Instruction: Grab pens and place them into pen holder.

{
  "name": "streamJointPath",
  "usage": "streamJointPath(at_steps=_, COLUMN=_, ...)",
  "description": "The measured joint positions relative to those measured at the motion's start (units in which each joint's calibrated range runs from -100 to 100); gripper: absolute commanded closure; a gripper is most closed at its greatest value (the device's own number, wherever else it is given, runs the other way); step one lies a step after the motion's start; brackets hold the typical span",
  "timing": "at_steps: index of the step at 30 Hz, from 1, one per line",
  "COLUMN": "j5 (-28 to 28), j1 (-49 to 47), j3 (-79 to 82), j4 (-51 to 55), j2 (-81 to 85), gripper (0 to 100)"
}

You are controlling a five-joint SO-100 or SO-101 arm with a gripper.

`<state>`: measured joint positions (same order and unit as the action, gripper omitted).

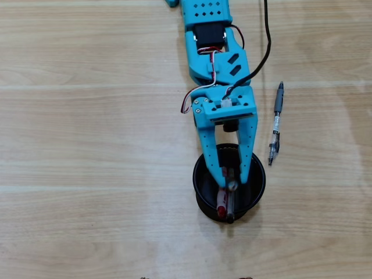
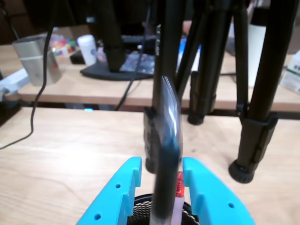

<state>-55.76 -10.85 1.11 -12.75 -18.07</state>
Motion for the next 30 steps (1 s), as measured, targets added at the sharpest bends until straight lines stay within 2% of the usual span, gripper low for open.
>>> streamJointPath(at_steps=6, j5=1.25, j1=-0.17, j3=3.98, j4=-0.26, j2=2.29, gripper=89)
streamJointPath(at_steps=9, j5=5.16, j1=-0.42, j3=9.21, j4=3.01, j2=8.63, gripper=89)
streamJointPath(at_steps=11, j5=8.87, j1=-1.86, j3=10.18, j4=11.37, j2=14.3, gripper=88)
streamJointPath(at_steps=13, j5=12.94, j1=-4.14, j3=9.38, j4=24.03, j2=20.14, gripper=88)
streamJointPath(at_steps=15, j5=16.48, j1=-5.91, j3=4.87, j4=40.65, j2=23.44, gripper=88)
streamJointPath(at_steps=17, j5=16.9, j1=-6.59, j3=-2.21, j4=58.74, j2=23.02, gripper=87)
streamJointPath(at_steps=19, j5=14.61, j1=-7.77, j3=-10.09, j4=77.61, j2=19.38, gripper=85)
streamJointPath(at_steps=21, j5=9.7, j1=-10.72, j3=-18.24, j4=94.92, j2=13.03, gripper=82)
streamJointPath(at_steps=23, j5=3.39, j1=-14.86, j3=-25.76, j4=105.51, j2=5.84, gripper=79)
streamJointPath(at_steps=27, j5=-8.4, j1=-20.51, j3=-36.83, j4=107.58, j2=-7.62, gripper=79)
streamJointPath(at_steps=30, j5=-11.11, j1=-21.19, j3=-38.07, j4=103.01, j2=-14.22, gripper=79)
